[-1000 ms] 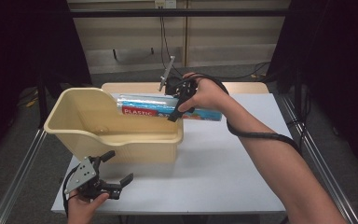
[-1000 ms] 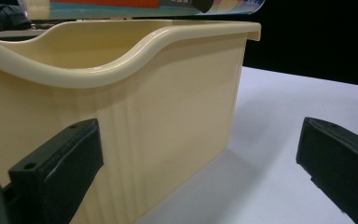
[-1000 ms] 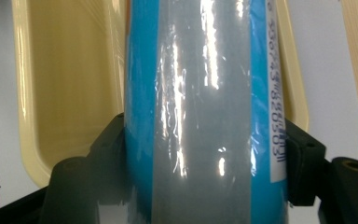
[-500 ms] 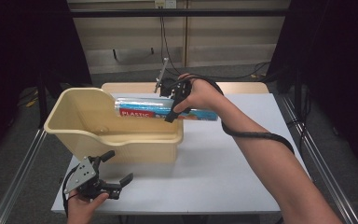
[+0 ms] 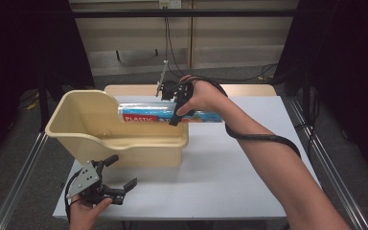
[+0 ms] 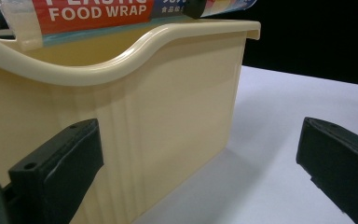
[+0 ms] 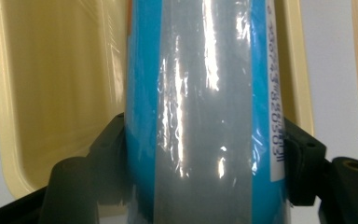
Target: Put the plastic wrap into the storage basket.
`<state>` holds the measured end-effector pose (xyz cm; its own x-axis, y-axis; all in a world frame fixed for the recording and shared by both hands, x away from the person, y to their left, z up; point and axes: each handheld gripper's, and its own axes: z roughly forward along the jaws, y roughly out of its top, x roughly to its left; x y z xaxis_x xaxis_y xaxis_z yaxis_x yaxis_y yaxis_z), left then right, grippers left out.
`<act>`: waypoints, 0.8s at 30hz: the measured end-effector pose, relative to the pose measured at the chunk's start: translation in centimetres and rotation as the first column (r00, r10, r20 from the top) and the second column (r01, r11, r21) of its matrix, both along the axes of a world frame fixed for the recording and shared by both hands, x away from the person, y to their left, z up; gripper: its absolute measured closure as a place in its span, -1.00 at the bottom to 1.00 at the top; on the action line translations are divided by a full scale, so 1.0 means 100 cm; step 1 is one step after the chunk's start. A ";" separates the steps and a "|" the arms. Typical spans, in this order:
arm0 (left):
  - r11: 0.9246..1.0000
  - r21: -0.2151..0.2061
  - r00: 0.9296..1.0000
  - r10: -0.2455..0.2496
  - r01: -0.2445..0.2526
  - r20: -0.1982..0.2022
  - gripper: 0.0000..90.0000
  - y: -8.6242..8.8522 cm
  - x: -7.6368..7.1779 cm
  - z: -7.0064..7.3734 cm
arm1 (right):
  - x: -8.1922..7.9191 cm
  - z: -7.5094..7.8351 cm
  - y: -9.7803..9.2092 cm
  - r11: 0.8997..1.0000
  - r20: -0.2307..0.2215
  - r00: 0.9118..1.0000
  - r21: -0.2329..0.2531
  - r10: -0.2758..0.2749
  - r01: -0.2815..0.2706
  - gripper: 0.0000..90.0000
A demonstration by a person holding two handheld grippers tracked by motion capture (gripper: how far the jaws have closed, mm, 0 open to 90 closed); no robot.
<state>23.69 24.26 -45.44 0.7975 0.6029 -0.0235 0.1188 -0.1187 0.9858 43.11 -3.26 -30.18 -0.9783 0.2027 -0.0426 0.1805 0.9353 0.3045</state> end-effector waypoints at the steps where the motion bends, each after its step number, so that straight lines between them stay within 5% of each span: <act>1: 1.000 0.000 1.000 0.000 0.000 0.000 -1.00 0.000 0.000 0.000 | 0.000 0.001 0.000 1.000 -0.003 1.000 -0.009 -0.005 0.005 -0.29; 21: 1.000 0.002 1.000 -0.004 0.004 -0.003 -1.00 0.001 0.001 -0.001 | 0.006 0.003 0.013 0.998 -0.005 1.000 -0.057 0.013 -0.013 -0.34; 24: 1.000 0.000 1.000 -0.005 0.005 -0.004 -1.00 0.000 0.001 -0.001 | 0.006 0.013 0.016 1.000 -0.030 0.999 0.008 -0.011 0.011 -0.47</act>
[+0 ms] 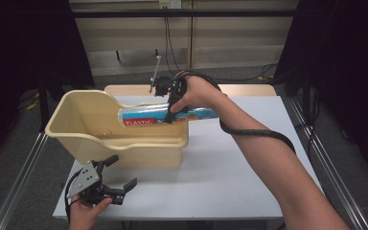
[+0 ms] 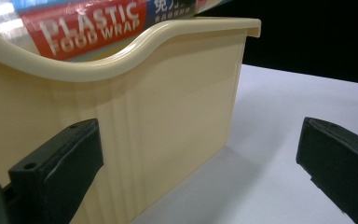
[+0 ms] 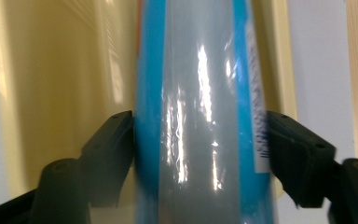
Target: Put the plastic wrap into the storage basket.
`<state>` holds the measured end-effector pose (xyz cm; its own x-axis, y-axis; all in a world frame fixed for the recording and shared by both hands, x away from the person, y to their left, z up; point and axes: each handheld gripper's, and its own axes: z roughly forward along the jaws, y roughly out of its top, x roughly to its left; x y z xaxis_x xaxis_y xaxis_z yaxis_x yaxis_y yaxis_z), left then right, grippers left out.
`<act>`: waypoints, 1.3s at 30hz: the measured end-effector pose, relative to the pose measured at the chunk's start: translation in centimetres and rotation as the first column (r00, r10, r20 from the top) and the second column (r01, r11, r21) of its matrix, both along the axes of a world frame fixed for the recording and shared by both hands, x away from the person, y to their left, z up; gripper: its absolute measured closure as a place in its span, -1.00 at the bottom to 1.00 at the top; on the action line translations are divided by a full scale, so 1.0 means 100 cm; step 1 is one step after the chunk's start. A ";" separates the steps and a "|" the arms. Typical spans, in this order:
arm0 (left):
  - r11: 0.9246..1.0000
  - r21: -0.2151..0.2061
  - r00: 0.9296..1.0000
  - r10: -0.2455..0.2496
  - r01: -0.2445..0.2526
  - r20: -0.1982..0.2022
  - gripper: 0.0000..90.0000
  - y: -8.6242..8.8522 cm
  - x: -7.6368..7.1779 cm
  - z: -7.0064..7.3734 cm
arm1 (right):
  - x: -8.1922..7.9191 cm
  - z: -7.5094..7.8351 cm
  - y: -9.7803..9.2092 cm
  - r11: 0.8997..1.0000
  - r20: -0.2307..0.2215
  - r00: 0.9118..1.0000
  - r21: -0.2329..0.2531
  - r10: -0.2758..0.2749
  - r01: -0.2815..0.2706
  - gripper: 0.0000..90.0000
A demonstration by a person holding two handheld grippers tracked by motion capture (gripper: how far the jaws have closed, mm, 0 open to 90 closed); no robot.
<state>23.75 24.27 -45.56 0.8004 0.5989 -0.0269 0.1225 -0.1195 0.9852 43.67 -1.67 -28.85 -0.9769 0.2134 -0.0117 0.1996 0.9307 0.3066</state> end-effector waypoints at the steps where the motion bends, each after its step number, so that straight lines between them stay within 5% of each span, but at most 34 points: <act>1: 1.000 0.003 1.000 -0.001 0.001 0.002 -1.00 0.000 0.000 0.000 | -0.001 0.004 0.002 1.000 -0.009 1.000 -0.006 -0.006 0.006 -0.45; 3: 1.000 0.006 1.000 0.001 -0.001 0.003 -1.00 0.000 0.000 0.000 | -0.004 0.013 0.007 1.000 0.027 0.999 -0.009 0.028 -0.028 -0.49; 7: 1.000 0.009 1.000 0.006 -0.006 0.004 -1.00 0.001 -0.002 0.000 | -0.007 0.028 0.012 0.997 0.049 0.999 0.075 0.007 -0.011 -0.56; 13: 1.000 0.003 1.000 0.009 -0.009 0.005 -1.00 0.001 -0.003 0.000 | -0.008 0.023 0.007 0.994 0.062 0.998 0.111 -0.018 0.011 -0.67; 16: 1.000 0.015 1.000 0.007 -0.008 0.010 -1.00 0.001 -0.002 0.000 | -0.006 0.021 -0.004 0.985 0.055 0.998 0.169 -0.036 0.026 -0.73; 20: 1.000 0.007 1.000 0.009 -0.009 0.000 -1.00 0.000 -0.002 0.000 | -0.008 0.029 -0.015 0.961 0.040 0.997 0.271 -0.061 0.048 -0.77; 26: 1.000 0.016 1.000 0.014 -0.014 0.000 -1.00 -0.001 -0.002 0.000 | -0.011 0.029 -0.031 0.957 0.050 0.994 0.280 -0.099 0.081 -0.84; 32: 1.000 0.018 1.000 0.010 -0.010 -0.001 -1.00 -0.004 -0.001 0.000 | -0.017 0.030 -0.056 0.935 0.060 0.991 0.343 -0.116 0.088 -0.85; 36: 1.000 0.024 1.000 0.010 -0.010 0.001 -1.00 -0.004 0.000 0.000 | -0.023 0.034 -0.071 0.910 0.066 0.990 0.405 -0.124 0.087 -0.84; 39: 1.000 0.015 1.000 0.012 -0.012 0.002 -1.00 -0.004 -0.001 0.000 | -0.028 0.036 -0.079 0.906 0.071 0.990 0.414 -0.126 0.086 -0.89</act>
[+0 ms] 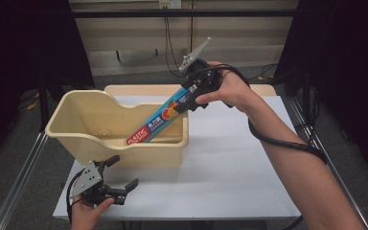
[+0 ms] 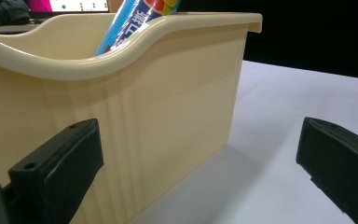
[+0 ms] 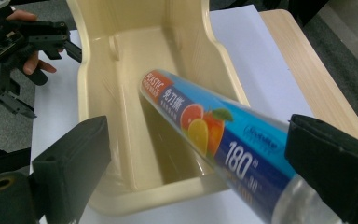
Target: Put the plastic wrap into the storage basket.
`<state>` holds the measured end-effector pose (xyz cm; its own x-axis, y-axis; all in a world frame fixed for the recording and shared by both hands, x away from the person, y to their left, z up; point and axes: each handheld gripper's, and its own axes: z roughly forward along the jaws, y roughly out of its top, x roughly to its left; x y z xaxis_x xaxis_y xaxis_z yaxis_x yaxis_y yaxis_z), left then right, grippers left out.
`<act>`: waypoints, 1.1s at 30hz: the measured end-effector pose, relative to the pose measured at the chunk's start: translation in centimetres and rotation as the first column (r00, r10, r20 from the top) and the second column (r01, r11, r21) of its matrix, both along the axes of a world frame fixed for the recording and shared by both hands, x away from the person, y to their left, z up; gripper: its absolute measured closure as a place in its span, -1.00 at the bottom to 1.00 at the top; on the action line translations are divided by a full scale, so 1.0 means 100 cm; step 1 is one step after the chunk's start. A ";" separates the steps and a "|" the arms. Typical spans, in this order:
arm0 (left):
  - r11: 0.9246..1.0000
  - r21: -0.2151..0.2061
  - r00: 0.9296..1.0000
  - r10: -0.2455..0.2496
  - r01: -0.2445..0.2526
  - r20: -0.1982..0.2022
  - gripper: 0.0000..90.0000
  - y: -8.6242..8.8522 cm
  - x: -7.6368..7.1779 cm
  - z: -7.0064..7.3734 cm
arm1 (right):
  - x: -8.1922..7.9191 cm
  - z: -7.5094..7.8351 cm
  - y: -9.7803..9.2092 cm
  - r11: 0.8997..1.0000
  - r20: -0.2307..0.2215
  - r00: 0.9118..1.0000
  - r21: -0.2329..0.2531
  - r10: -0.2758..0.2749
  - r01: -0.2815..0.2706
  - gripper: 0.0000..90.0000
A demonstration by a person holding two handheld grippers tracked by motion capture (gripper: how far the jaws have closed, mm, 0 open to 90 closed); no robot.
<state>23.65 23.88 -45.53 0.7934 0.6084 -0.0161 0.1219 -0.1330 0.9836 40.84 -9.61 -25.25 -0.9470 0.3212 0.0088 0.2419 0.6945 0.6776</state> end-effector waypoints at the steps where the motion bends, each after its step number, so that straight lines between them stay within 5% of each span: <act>1: 1.000 0.004 1.000 0.000 0.000 0.002 -1.00 0.000 0.000 0.000 | -0.001 0.000 -0.003 1.000 0.005 1.000 -0.001 -0.002 0.002 -0.89; 14: 1.000 0.016 1.000 -0.002 0.002 -0.002 -1.00 -0.001 0.000 0.000 | -0.017 -0.011 -0.052 0.998 0.020 0.999 0.046 -0.047 0.046 -0.92; 33: 1.000 0.021 1.000 -0.004 0.004 -0.002 -1.00 -0.003 0.000 0.000 | -0.038 -0.046 -0.100 0.994 0.016 0.996 0.070 -0.089 0.088 -0.93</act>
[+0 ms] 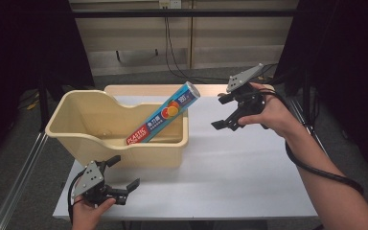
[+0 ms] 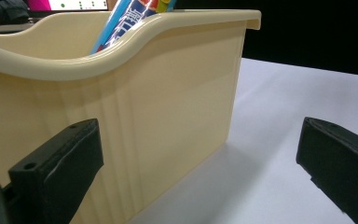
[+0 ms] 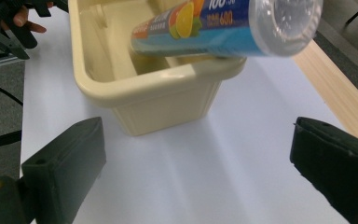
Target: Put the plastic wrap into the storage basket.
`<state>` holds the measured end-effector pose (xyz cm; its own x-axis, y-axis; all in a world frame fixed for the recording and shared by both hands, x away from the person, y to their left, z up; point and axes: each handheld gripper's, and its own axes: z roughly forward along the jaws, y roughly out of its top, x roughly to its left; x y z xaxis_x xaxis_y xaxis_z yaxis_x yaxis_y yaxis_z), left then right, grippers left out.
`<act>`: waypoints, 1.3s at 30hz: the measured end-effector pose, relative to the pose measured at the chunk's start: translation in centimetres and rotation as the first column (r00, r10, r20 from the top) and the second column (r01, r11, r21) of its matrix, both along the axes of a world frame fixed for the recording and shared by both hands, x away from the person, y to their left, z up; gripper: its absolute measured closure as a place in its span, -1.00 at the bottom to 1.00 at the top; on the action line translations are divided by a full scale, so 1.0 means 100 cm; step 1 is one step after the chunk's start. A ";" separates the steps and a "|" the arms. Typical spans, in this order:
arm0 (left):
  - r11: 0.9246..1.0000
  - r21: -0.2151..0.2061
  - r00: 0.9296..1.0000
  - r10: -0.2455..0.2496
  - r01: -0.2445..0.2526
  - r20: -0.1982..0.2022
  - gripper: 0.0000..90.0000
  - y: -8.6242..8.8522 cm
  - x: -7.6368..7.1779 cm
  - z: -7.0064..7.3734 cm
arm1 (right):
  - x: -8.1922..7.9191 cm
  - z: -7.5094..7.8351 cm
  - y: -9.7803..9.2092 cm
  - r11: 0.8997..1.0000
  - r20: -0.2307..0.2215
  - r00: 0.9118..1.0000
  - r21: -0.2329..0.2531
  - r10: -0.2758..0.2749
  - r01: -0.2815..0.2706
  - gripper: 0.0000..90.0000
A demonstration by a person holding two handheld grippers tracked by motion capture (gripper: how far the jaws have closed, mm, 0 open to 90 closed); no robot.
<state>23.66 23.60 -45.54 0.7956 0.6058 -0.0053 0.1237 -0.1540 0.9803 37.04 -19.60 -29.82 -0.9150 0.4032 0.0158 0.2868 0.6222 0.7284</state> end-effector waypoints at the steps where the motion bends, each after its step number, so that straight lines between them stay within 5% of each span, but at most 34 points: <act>1: 1.000 0.002 1.000 -0.001 0.001 0.000 -1.00 0.000 0.000 0.000 | -0.001 -0.002 -0.003 1.000 0.003 1.000 0.006 -0.002 0.002 -0.93; 21: 1.000 0.004 1.000 0.001 -0.001 -0.001 -1.00 -0.001 0.000 -0.001 | -0.023 -0.041 -0.052 0.984 0.003 0.996 0.157 -0.084 0.083 -0.94; 39: 1.000 -0.001 1.000 0.001 -0.001 -0.002 -1.00 -0.001 0.000 0.000 | -0.051 -0.083 -0.091 0.951 0.005 0.985 0.263 -0.173 0.165 -0.94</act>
